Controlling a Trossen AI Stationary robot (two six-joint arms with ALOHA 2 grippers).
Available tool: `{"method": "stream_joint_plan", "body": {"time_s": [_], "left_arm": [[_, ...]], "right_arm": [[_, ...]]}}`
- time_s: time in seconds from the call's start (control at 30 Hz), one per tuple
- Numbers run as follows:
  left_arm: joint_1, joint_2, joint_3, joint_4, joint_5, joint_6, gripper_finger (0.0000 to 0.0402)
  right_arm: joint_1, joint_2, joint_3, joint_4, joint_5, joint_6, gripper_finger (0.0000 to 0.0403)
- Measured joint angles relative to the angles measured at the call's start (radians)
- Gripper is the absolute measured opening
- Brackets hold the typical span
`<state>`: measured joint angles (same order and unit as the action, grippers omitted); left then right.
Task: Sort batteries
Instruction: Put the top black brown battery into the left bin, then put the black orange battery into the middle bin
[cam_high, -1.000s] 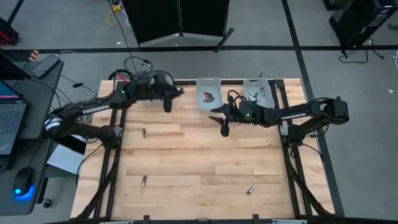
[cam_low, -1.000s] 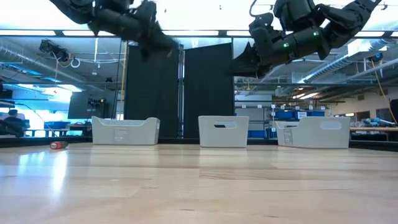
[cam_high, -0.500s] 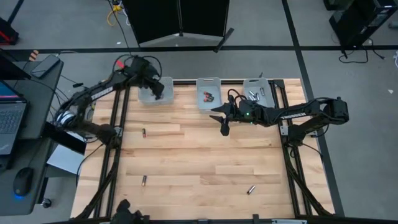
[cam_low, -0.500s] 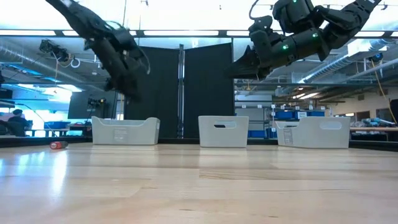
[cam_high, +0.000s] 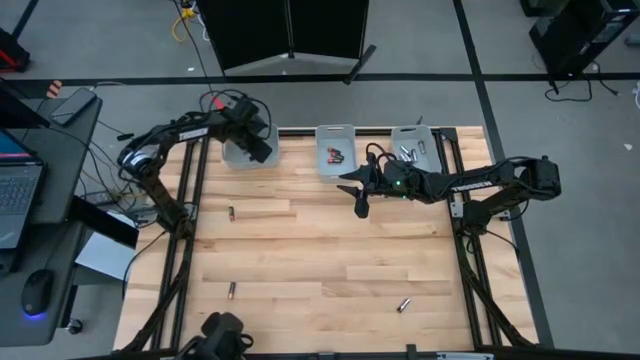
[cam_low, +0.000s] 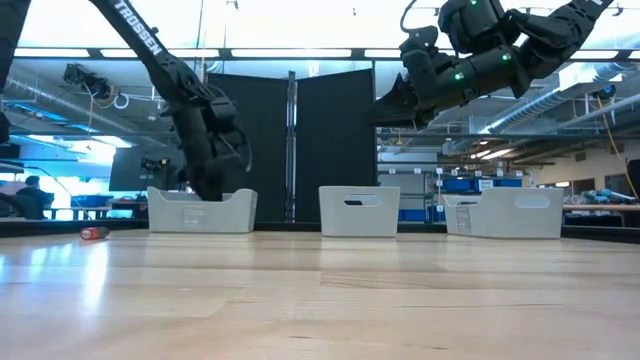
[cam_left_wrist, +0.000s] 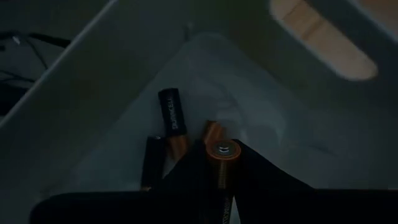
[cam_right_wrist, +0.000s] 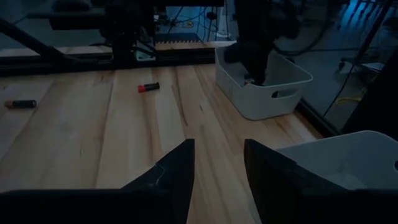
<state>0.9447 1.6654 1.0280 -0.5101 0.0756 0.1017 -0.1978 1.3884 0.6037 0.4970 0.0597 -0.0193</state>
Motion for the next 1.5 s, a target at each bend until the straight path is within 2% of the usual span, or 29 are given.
{"method": "stream_joint_plan", "body": {"time_s": [0.4,0.63,0.8,0.97,1.17,1.33,1.5], "left_arm": [[-0.002,0.076,0.012,-0.001,-0.05,-0.019,0.0053],[-0.003,0.075,0.012,-0.005,-0.051,-0.004,0.0121],[-0.006,0.029,0.01,-0.001,-0.051,-0.003,0.0132],[-0.038,-0.079,0.01,0.025,-0.086,-0.055,0.0133],[-0.16,-0.251,-0.028,-0.018,-0.201,-0.196,0.0134],[-0.319,-0.389,-0.087,-0.104,-0.322,-0.363,0.0135],[-0.498,-0.493,-0.15,-0.196,-0.362,-0.581,0.0135]], "right_arm": [[-0.006,0.0,0.0,0.001,0.0,-0.009,0.0146],[-0.006,0.0,0.0,-0.001,0.0,-0.009,0.0147],[-0.006,0.0,0.0,-0.023,-0.001,-0.014,0.0146],[-0.014,0.0,0.0,-0.024,-0.002,-0.059,0.0146],[-0.021,0.0,0.0,-0.023,-0.002,-0.066,0.0146],[-0.022,0.0,-0.001,-0.044,-0.002,-0.095,0.0145],[-0.022,0.0,-0.001,-0.048,-0.048,-0.089,0.0146]]}}
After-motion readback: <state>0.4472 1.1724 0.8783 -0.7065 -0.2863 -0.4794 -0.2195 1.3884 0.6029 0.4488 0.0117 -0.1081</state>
